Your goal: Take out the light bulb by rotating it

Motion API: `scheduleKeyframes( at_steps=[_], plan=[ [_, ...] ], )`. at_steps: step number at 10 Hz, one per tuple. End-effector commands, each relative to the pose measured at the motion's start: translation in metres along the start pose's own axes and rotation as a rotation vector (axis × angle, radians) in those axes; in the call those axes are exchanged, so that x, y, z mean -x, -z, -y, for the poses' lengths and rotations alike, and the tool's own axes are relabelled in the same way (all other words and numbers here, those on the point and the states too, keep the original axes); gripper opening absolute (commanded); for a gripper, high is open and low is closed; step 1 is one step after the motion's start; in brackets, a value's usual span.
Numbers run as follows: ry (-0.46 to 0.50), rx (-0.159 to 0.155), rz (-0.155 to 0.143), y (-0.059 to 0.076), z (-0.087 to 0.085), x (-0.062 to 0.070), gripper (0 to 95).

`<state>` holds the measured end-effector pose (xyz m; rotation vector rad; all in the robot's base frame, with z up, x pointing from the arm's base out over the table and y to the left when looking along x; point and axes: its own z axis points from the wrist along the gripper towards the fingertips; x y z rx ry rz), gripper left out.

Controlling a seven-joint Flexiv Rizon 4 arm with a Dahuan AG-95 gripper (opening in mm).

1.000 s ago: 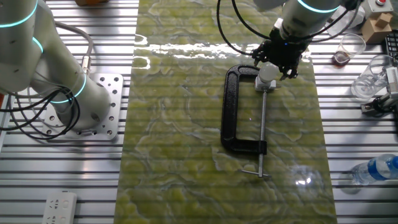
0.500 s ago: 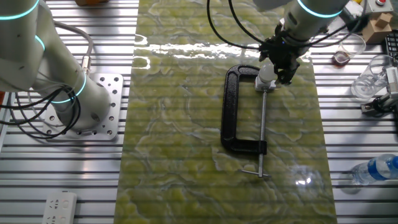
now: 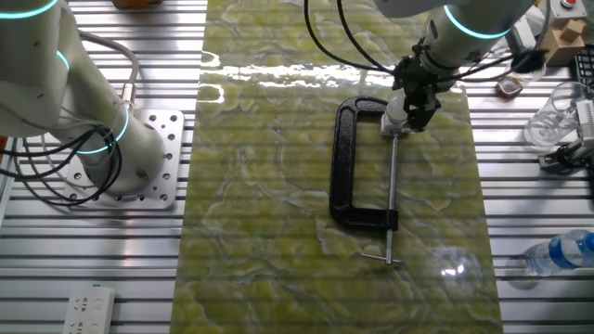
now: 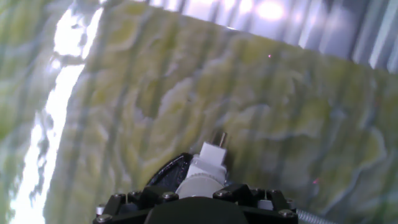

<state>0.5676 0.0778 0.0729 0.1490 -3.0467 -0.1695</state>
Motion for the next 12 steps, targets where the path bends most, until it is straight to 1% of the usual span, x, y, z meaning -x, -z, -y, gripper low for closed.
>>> scheduleKeyframes(
  at_steps=[1,3,11,12],
  plan=[
    [-0.035,-0.013,0.003,-0.0015,0.0003,-0.0010,76.0],
    [0.014,-0.076,-0.001,-0.0015,0.0004,-0.0010,76.0],
    [0.009,-0.073,0.001,-0.0018,0.0021,-0.0008,76.0],
    [0.010,-0.074,0.001,-0.0018,0.0024,-0.0007,57.0]
  ],
)
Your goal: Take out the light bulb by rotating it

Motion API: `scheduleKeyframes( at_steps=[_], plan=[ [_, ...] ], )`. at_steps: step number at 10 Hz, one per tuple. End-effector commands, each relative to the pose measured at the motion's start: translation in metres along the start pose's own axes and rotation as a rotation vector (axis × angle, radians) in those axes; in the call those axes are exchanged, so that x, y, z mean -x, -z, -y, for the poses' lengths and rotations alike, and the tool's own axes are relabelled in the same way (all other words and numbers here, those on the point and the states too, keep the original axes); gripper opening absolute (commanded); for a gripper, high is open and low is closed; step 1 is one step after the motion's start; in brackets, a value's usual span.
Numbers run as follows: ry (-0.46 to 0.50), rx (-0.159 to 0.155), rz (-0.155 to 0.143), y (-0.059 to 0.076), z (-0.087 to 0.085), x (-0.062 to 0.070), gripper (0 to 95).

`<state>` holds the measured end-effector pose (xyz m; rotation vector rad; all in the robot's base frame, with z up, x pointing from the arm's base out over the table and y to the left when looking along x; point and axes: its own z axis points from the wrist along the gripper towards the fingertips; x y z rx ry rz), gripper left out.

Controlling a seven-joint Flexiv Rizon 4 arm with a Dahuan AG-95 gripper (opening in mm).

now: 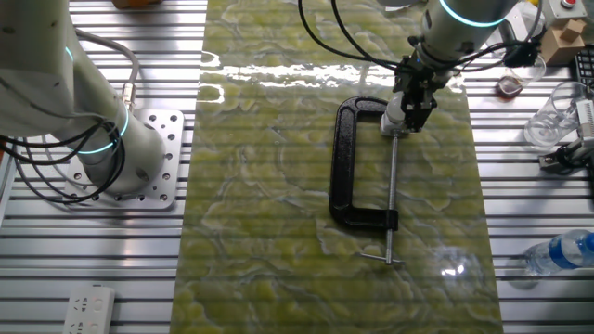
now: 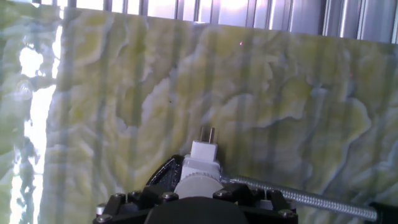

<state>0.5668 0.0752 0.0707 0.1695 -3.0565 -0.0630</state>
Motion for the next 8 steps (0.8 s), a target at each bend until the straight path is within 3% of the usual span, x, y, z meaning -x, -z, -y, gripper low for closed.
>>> scheduleKeyframes(
  at_steps=[1,2,4,6,8],
  plan=[
    [-0.002,-0.004,-0.002,-0.0001,-0.0001,-0.0001,57.0],
    [-0.003,-0.004,-0.002,-0.0005,0.0002,-0.0004,38.0],
    [-0.003,-0.005,-0.002,-0.0013,0.0007,-0.0008,38.0],
    [0.001,-0.013,-0.001,-0.0015,0.0009,-0.0008,0.0],
    [0.034,-0.012,0.005,-0.0023,0.0013,-0.0012,0.0]
  ],
)
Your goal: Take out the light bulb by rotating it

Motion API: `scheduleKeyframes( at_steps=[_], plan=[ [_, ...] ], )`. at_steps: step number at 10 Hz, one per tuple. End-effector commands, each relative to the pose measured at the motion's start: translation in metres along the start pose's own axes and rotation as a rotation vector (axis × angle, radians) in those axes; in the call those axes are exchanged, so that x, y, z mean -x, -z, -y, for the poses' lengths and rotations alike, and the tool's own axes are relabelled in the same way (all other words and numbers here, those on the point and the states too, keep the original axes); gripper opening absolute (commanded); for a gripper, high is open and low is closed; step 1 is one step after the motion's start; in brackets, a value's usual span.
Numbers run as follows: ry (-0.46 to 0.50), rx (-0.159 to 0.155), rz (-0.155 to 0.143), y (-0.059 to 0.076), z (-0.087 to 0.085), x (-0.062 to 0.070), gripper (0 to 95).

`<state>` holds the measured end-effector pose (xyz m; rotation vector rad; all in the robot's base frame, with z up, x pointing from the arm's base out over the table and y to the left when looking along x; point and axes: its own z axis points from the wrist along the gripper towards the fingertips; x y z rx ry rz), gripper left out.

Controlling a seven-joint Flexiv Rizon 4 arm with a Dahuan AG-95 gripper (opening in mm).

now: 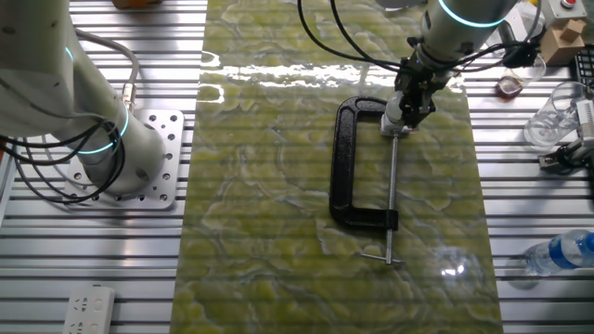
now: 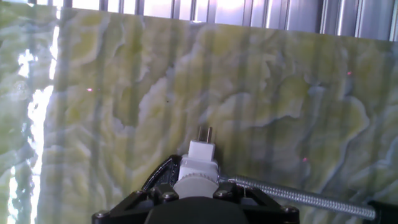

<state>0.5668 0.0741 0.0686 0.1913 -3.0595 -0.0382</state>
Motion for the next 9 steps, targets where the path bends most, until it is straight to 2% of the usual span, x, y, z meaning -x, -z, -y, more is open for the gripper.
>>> scheduleKeyframes(
  at_steps=[1,6,9],
  plan=[
    [0.071,0.008,0.006,0.0000,0.0000,-0.0013,0.0],
    [0.504,-0.005,0.001,-0.0002,0.0001,-0.0014,0.0],
    [0.660,-0.012,-0.001,-0.0001,-0.0001,-0.0015,0.0]
  ],
)
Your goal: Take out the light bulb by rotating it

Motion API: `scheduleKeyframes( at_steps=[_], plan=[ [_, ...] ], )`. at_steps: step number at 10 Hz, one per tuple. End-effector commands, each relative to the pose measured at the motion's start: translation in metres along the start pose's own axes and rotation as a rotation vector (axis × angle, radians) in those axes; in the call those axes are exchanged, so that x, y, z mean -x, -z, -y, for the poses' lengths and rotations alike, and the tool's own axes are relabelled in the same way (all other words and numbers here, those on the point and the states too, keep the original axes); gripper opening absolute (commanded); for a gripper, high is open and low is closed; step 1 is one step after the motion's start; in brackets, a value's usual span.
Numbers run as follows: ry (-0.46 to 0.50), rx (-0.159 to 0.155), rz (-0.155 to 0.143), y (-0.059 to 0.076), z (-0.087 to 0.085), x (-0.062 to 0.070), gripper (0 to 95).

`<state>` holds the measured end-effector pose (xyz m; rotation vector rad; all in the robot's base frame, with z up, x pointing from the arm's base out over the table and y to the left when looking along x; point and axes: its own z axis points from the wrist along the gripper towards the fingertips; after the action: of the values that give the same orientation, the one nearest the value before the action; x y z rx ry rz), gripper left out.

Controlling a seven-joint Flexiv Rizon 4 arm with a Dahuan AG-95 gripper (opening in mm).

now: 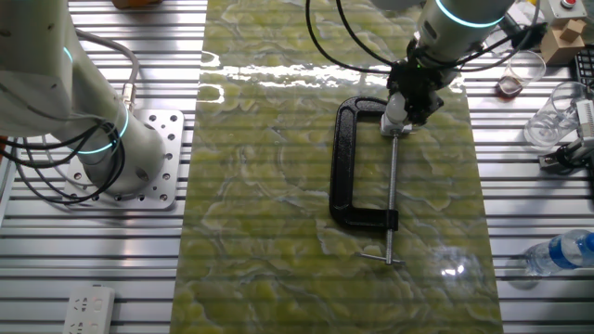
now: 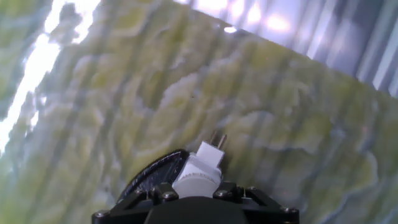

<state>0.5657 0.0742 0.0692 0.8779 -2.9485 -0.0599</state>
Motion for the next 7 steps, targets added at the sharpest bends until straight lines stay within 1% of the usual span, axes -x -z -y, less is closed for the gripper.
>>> scheduleKeyframes(
  at_steps=[1,2,3,4,5,7],
  plan=[
    [0.280,-0.008,-0.008,-0.0006,-0.0003,-0.0004,0.0],
    [0.340,-0.009,-0.008,-0.0006,-0.0004,-0.0004,0.0],
    [0.366,-0.009,-0.009,-0.0006,-0.0004,-0.0004,0.0],
    [0.449,-0.009,-0.008,-0.0005,-0.0006,-0.0003,0.0],
    [0.501,-0.009,-0.006,-0.0002,-0.0011,-0.0002,0.0],
    [0.491,-0.012,-0.008,0.0009,-0.0019,0.0002,0.0]
  ],
)
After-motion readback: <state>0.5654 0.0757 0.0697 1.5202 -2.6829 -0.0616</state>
